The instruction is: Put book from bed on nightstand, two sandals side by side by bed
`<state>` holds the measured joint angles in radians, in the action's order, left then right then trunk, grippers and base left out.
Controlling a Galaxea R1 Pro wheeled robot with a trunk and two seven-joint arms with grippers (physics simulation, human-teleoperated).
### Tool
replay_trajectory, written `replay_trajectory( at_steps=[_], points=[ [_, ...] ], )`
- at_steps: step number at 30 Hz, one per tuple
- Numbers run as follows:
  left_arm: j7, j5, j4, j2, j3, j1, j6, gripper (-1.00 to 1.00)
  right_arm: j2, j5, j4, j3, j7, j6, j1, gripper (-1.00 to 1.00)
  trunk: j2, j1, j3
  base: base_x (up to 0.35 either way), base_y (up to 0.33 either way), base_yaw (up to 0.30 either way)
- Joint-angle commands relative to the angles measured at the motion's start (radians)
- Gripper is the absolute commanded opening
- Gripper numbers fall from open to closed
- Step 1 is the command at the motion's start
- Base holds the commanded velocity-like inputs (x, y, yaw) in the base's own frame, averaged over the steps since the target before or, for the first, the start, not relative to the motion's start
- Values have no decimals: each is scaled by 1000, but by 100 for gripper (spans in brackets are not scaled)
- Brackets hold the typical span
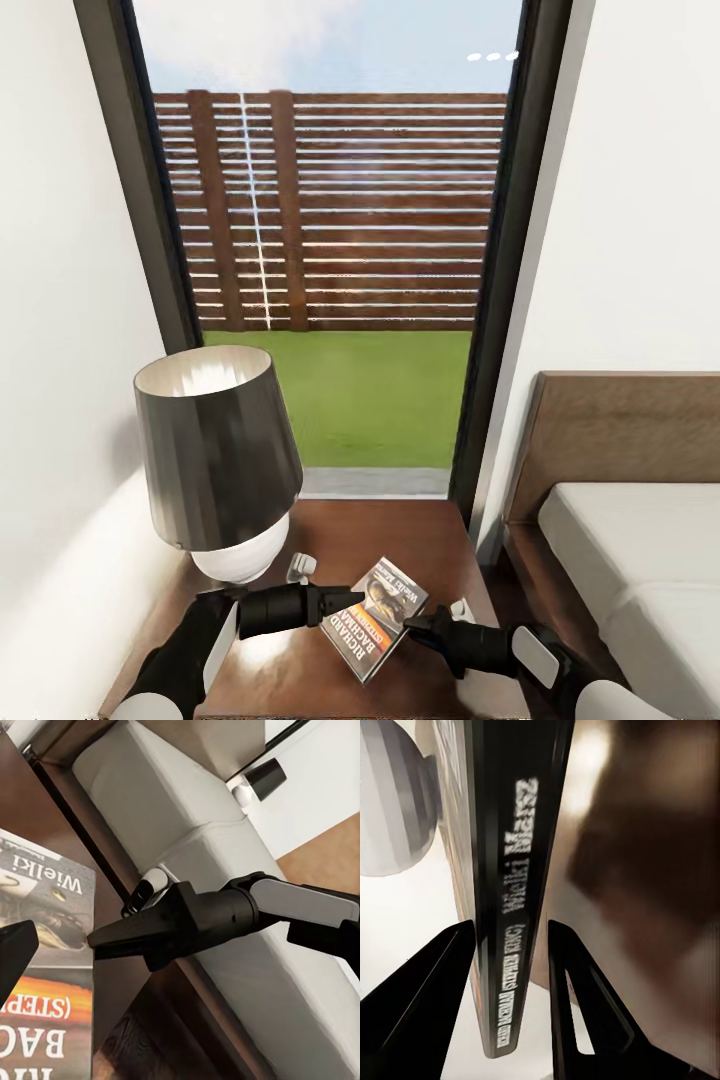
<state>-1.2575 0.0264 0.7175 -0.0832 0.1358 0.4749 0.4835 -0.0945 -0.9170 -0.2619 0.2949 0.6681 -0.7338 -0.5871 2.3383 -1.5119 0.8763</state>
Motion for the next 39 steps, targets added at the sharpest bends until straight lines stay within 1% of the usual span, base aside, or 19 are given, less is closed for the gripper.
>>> replay_trajectory(
  at_steps=[1, 16, 20, 35, 36, 39],
  points=[
    [-5, 3, 0, -1, 5, 1, 10, 100, -1, -5, 0, 3, 2, -4, -1, -100, 1, 0, 1, 0, 0, 0],
    [-5, 3, 0, -1, 4, 1, 10, 100, -1, -5, 0, 3, 2, -4, 0, -100, 1, 0, 1, 0, 0, 0],
    [-5, 3, 0, -1, 4, 1, 10, 100, -1, -5, 0, 3, 2, -4, 0, -100, 29, -15, 14, 0, 0, 0],
    [-5, 3, 0, -1, 4, 1, 10, 100, -1, -5, 0, 3, 2, -4, 0, -100, 29, -15, 14, 0, 0, 0],
    [-5, 3, 0, -1, 4, 1, 10, 100, -2, -5, 0, 3, 2, -4, 0, 100, 29, -15, 14, 0, 0, 0],
    [-5, 3, 0, -1, 4, 1, 10, 100, -2, -5, 0, 3, 2, -4, 0, 100, 29, -15, 14, 0, 0, 0]
  ],
)
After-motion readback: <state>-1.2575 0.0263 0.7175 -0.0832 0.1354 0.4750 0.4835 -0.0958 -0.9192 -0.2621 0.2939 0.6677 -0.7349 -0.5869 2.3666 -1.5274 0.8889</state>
